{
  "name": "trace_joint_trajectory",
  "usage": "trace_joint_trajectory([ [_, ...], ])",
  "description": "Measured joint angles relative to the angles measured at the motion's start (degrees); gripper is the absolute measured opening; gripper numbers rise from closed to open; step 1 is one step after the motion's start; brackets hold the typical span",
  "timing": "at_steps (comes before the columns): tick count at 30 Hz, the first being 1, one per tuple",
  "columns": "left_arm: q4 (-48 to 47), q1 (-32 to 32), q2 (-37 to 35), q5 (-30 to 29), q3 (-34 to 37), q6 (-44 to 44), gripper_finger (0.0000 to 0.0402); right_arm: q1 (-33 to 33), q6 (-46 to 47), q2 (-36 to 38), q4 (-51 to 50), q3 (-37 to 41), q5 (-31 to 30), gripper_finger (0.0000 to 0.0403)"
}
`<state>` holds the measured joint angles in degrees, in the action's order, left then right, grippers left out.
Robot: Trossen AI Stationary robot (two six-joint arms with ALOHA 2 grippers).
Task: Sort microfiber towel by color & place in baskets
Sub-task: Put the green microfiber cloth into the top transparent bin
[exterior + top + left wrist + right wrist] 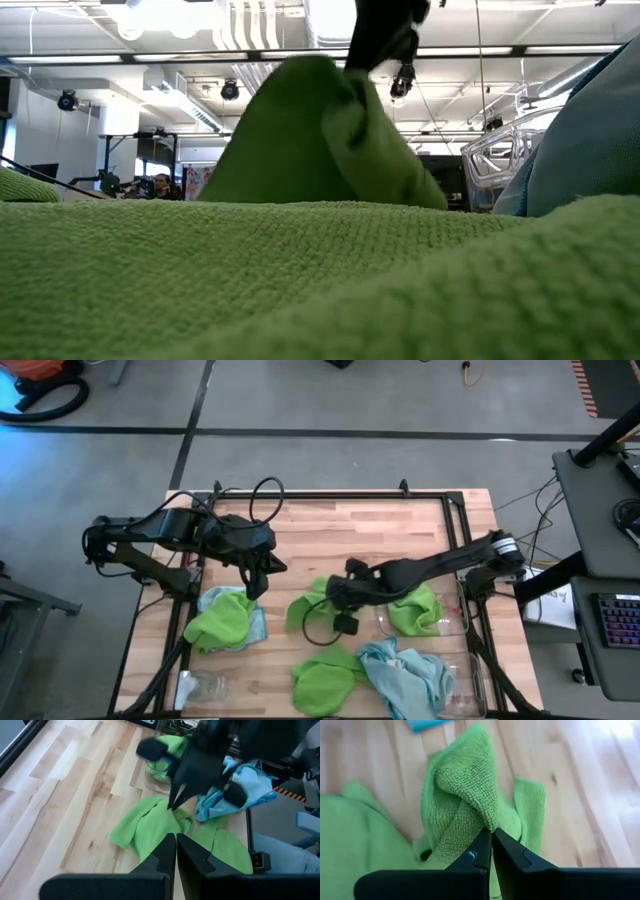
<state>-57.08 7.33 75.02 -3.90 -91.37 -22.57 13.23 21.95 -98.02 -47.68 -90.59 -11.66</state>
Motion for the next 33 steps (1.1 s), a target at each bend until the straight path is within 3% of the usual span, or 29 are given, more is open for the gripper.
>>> trace_joint_trajectory([
  [6,-0.02,0.02,0.00,0.00,0.00,0.00,0.0000,1.39,1.78,6.36,0.17,-0.01,-0.60,0.0009],
  [20,0.00,0.02,0.00,0.00,0.00,-0.44,0.0000,9.15,4.90,16.65,-0.98,-0.04,-9.61,0.0009],
  [33,0.02,0.13,0.00,0.05,0.00,-0.48,0.0000,19.21,19.99,24.05,-18.39,-0.04,-25.05,0.0009],
])
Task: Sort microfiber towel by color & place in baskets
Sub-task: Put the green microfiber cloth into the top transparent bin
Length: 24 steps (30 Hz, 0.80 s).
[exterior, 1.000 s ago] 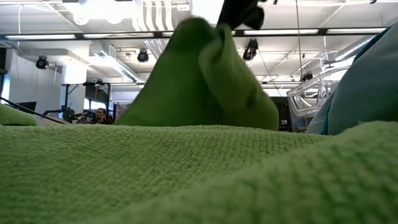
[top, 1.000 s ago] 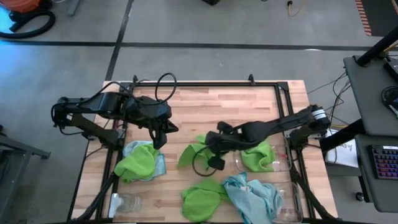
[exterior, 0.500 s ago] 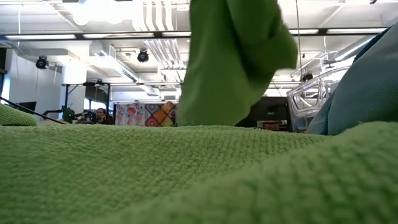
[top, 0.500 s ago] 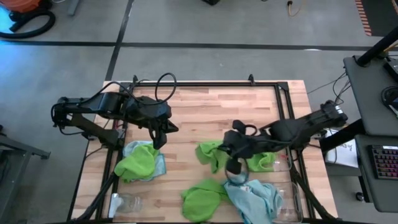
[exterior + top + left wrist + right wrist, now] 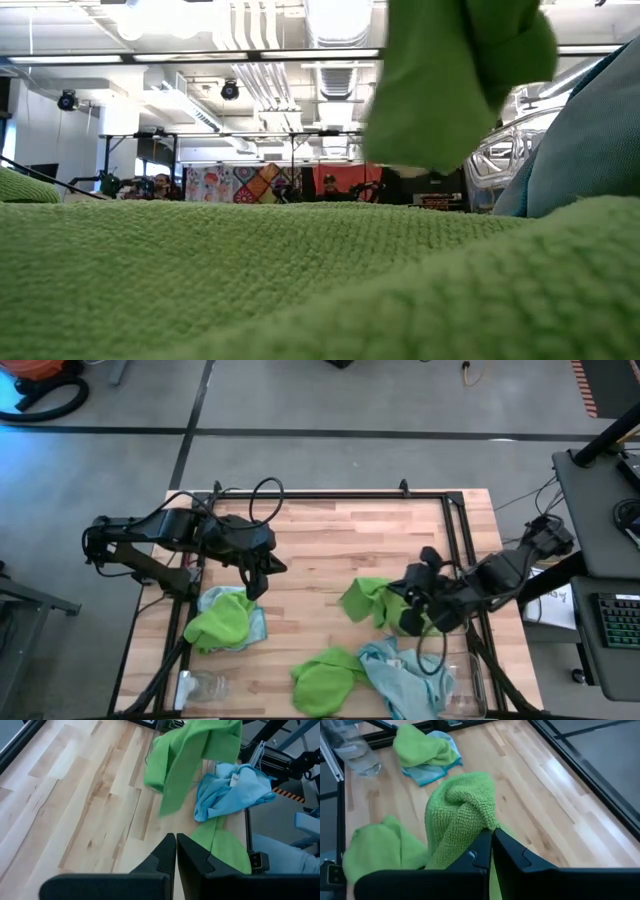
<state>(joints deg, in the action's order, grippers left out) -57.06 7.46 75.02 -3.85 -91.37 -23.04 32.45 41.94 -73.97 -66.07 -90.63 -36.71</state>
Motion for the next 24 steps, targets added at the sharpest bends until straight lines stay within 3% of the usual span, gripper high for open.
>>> trace_joint_trajectory([
  [10,0.52,0.00,0.00,-0.01,0.00,-0.02,0.0000,6.69,12.12,1.18,-11.73,0.00,-2.34,0.0009],
  [18,0.55,0.00,0.00,-0.03,0.00,-0.01,0.0000,10.53,27.33,0.83,-24.05,0.00,-2.01,0.0009],
  [24,0.63,0.00,0.00,-0.03,0.00,-0.01,0.0000,12.51,30.19,1.09,-23.95,0.70,0.70,0.0009],
])
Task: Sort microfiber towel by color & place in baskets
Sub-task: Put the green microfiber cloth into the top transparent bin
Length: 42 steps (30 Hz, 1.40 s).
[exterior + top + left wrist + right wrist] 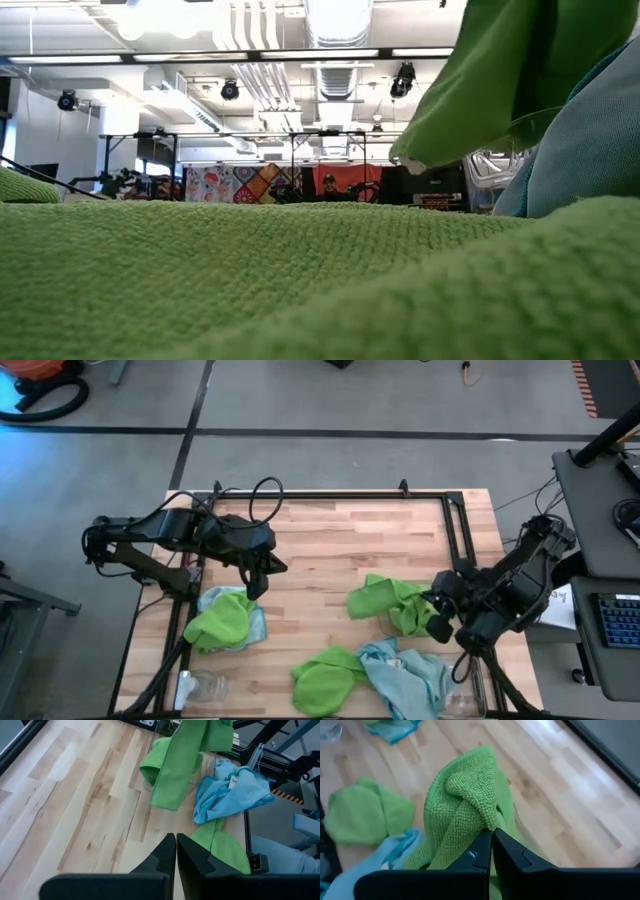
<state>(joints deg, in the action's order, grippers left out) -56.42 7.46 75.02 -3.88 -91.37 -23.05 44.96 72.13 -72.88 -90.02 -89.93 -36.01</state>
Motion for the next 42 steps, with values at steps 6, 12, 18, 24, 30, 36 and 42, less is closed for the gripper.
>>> trace_joint_trajectory([
  [6,0.03,0.00,0.00,-0.02,0.00,0.00,0.0000,1.36,1.21,-0.31,0.06,1.71,5.97,0.0009],
  [12,0.32,0.00,0.00,-0.02,0.00,-0.02,0.0000,1.56,2.96,-0.31,0.04,5.73,9.35,0.0009],
  [18,0.37,0.01,0.00,-0.02,0.00,-0.24,0.0000,1.54,5.27,-0.31,0.00,12.64,9.54,0.0009],
  [24,0.37,0.00,0.00,-0.02,0.00,-0.24,0.0000,1.54,9.50,-0.31,1.01,19.95,13.53,0.0009],
  [30,1.26,0.02,0.00,-0.02,0.00,-0.24,0.0000,1.54,11.17,-0.31,6.65,25.53,14.16,0.0009],
  [36,1.49,0.00,0.00,-0.02,0.00,-0.22,0.0000,1.54,7.43,-0.33,10.92,28.64,14.08,0.0009],
  [42,1.52,0.01,0.00,-0.02,0.00,-0.22,0.0000,1.52,10.45,-0.33,11.06,28.33,13.96,0.0009],
])
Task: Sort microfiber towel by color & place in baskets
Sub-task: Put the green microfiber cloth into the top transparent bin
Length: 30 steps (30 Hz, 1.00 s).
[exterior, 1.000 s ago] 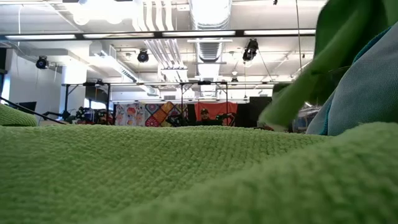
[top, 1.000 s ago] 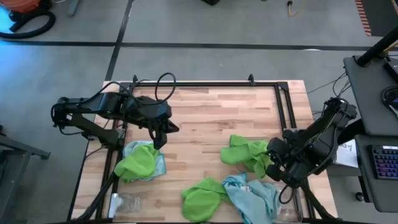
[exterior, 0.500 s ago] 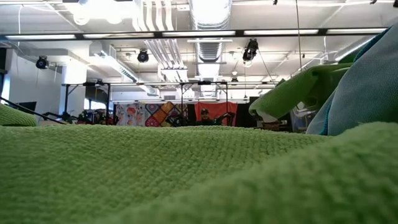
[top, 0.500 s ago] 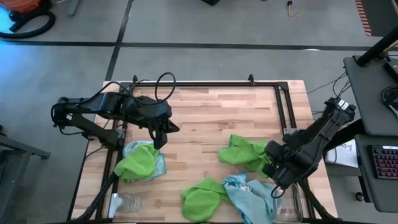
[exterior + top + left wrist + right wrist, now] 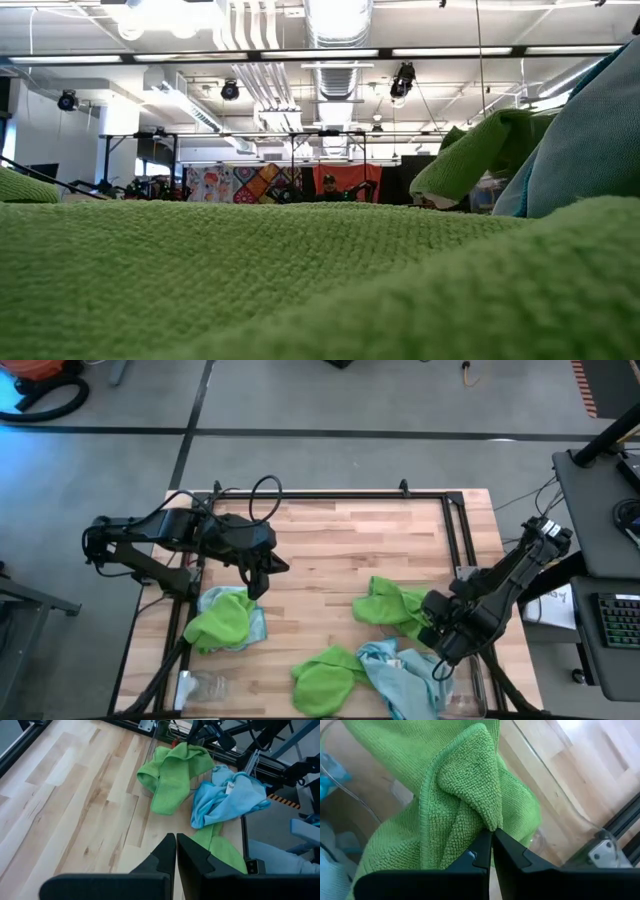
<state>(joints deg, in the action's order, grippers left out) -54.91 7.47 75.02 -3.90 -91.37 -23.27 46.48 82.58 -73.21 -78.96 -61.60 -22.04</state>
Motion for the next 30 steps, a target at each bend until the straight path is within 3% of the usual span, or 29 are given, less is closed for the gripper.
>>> trace_joint_trajectory([
  [11,0.06,-0.01,0.00,0.00,0.00,0.00,0.0000,-1.26,1.84,0.00,-0.42,-0.38,4.57,0.0009],
  [24,0.06,0.00,0.00,0.00,0.00,0.22,0.0000,-11.12,-9.69,0.00,0.16,-0.24,6.05,0.0038],
  [30,0.06,-0.01,0.00,0.00,0.01,0.44,0.0000,-14.51,-20.09,0.00,6.96,-0.16,6.00,0.0038],
])
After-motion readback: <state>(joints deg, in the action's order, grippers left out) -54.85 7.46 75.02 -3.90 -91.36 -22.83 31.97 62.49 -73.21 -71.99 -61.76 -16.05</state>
